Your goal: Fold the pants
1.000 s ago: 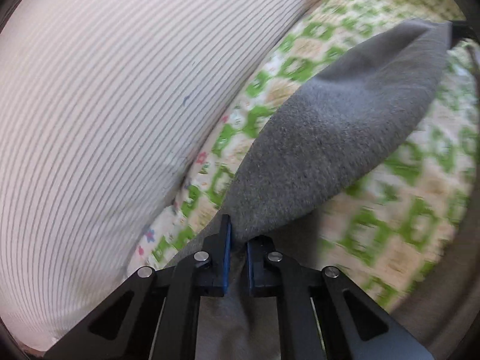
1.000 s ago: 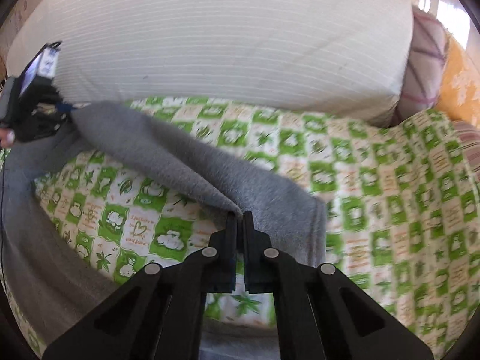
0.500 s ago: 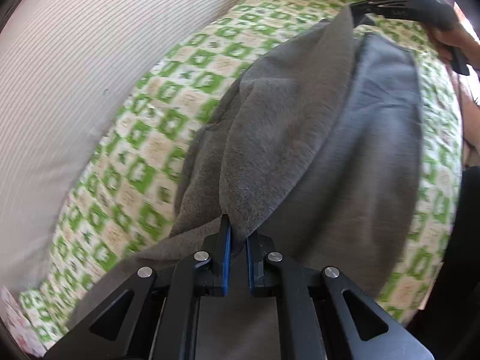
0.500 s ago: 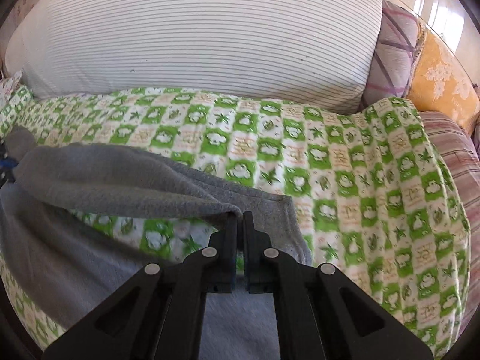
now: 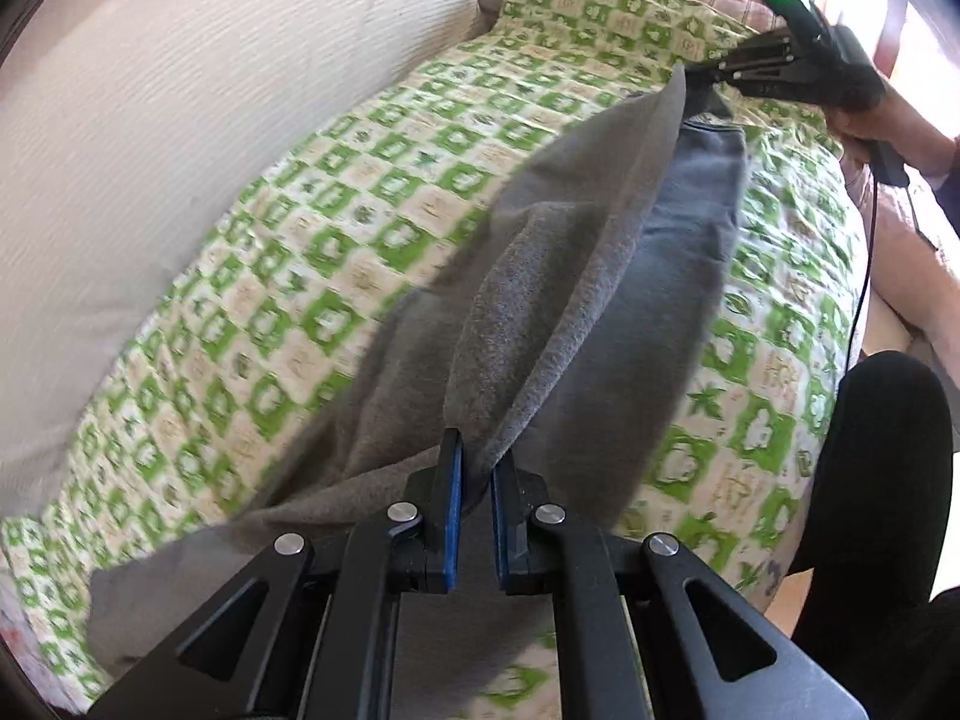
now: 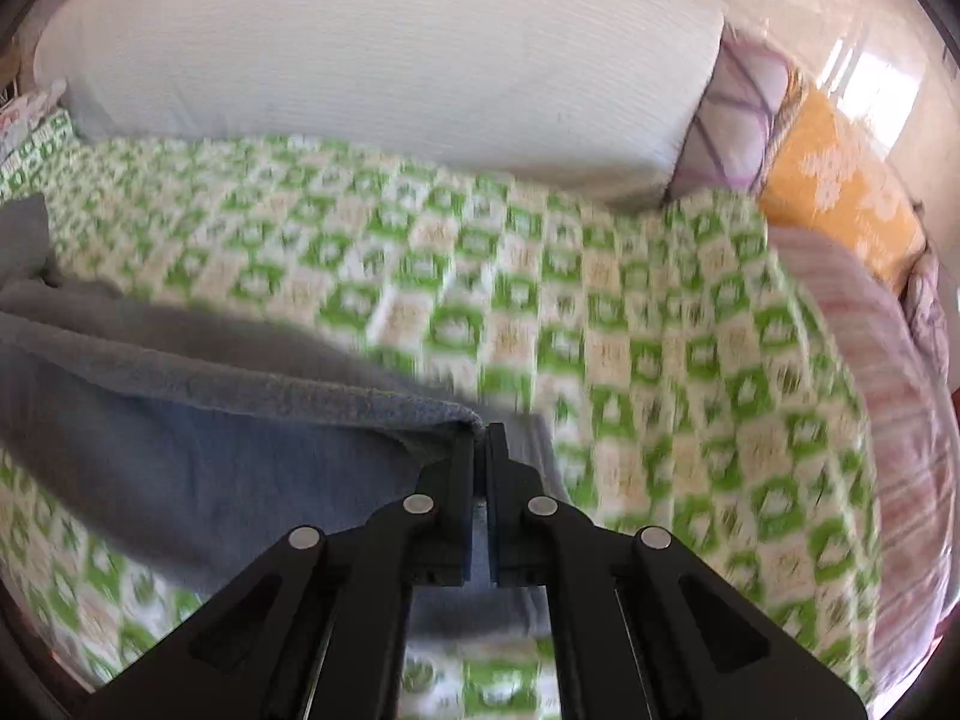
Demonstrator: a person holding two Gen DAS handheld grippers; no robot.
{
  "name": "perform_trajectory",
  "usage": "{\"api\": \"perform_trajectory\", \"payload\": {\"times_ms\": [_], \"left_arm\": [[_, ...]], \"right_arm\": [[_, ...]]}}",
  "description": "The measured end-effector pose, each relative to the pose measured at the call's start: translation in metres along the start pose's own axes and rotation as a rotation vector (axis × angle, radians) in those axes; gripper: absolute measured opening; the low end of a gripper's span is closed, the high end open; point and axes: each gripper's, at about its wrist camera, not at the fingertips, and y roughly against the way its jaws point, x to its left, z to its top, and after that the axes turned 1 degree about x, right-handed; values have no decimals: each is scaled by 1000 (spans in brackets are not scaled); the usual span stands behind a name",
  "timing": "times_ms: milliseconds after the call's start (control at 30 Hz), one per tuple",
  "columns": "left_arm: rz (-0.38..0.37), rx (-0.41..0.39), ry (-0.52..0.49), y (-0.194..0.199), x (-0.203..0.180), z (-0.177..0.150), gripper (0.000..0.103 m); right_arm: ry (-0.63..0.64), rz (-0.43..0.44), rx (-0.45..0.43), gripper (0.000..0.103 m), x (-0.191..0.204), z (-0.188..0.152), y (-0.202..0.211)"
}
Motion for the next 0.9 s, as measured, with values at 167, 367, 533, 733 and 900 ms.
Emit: {"api": "perform_trajectory", "payload": {"times_ms": [167, 367, 533, 733, 900], "left_arm": [[32, 15, 38, -18, -21, -12, 8], [25, 41, 81, -39, -27, -32, 14], [24, -5, 131, -21, -16, -37, 41], [49, -48, 212, 6, 9, -58, 50], [80, -60, 300, 21, 33, -84, 53]], "right_arm": [[-93, 53, 36, 3, -17, -26, -10], [-196, 114, 74, 4, -16, -54, -22], [-264, 124, 109, 25, -12, -69, -22], [-279, 114, 14, 56, 5, -76, 18], [-264, 188, -30, 56, 50, -70, 35]]}}
